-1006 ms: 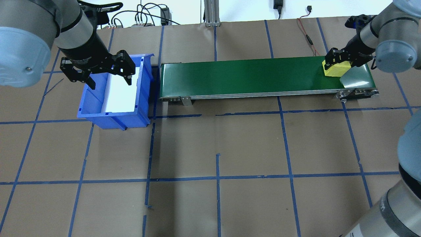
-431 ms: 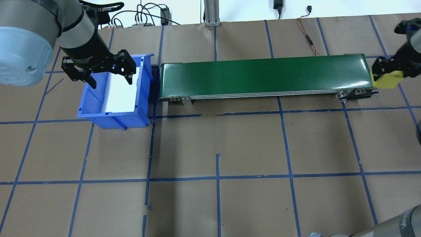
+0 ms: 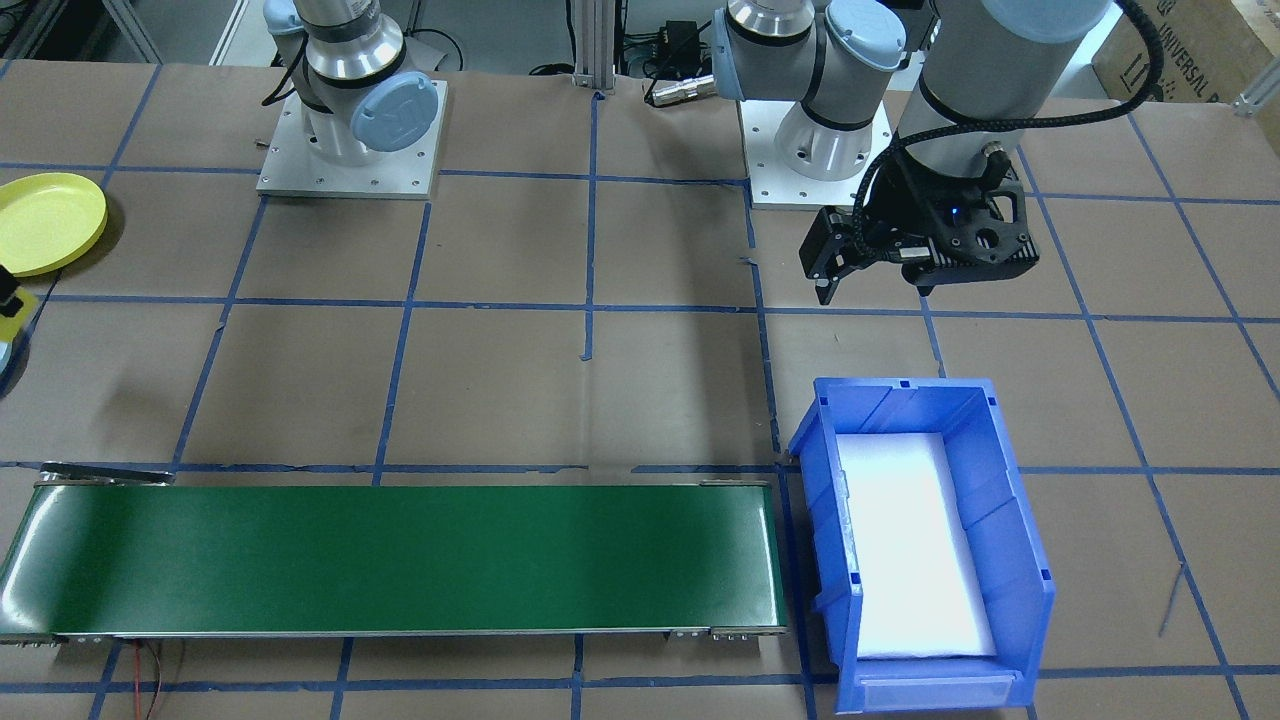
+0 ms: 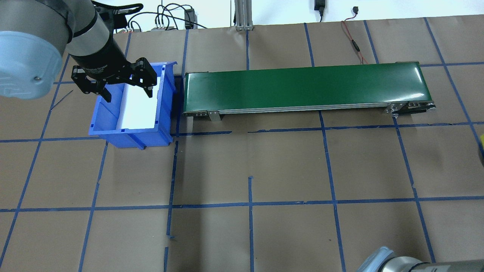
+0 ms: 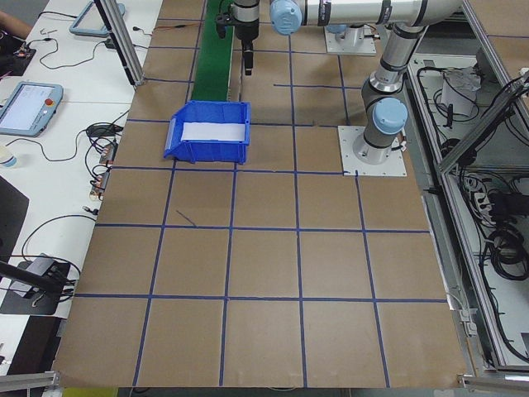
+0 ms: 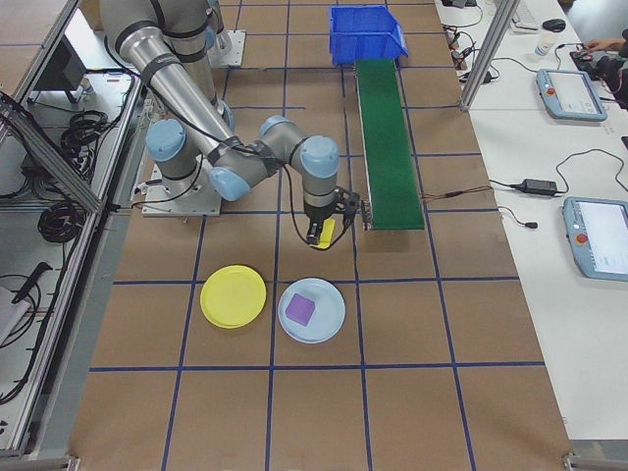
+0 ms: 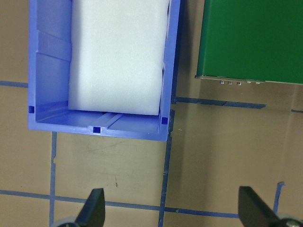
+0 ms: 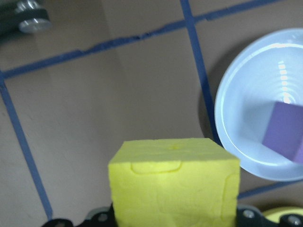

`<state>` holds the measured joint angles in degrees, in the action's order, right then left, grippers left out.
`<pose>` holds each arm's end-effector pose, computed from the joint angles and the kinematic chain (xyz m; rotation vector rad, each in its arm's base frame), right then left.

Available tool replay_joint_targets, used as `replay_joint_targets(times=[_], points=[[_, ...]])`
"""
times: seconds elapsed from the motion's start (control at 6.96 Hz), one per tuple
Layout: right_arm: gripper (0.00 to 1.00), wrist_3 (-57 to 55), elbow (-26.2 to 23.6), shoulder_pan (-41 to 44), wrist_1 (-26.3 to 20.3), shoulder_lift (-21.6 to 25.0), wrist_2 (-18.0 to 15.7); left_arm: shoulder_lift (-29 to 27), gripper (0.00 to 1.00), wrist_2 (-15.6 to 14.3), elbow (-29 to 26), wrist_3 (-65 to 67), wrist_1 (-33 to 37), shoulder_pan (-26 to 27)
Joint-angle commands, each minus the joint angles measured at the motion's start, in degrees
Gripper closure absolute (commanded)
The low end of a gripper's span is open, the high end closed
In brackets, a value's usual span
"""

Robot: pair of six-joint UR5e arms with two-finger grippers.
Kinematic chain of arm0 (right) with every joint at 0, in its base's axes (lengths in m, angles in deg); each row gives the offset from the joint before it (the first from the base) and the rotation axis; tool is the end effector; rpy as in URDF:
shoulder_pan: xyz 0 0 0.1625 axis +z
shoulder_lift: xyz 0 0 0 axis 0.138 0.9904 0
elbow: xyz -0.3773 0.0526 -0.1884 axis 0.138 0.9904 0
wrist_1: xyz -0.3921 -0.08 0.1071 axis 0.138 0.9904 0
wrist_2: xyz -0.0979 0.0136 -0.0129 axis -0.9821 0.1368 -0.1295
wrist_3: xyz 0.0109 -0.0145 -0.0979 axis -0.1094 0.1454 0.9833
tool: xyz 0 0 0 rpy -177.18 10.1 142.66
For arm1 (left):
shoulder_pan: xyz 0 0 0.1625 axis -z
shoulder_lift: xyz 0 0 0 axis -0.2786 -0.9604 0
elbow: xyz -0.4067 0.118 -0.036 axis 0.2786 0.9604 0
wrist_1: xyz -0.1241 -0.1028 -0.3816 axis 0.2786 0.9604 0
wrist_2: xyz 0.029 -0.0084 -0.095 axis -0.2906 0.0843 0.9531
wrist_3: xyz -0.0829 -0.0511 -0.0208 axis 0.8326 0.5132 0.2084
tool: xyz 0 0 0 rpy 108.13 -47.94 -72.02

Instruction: Move block left to right into plate

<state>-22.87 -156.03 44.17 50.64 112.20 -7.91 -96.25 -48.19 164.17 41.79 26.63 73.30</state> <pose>-0.3051 -0.3879 0.3017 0.4317 3.1099 0.0220 -0.1257 -0.5035 0.4631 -0.1599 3.1075 -0.0171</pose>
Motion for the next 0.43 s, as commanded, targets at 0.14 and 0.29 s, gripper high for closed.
replay_joint_targets(times=[0.14, 0.29], points=[[0.89, 15.7, -6.8, -22.6, -0.2, 1.5, 0.2, -0.5, 0.0, 0.1, -0.3, -0.1, -0.1, 0.1], [0.86, 18.4, -7.3, -25.6, 0.4, 0.6, 0.1, -0.5, 0.0, 0.2, -0.1, 0.0, -0.2, 0.1]])
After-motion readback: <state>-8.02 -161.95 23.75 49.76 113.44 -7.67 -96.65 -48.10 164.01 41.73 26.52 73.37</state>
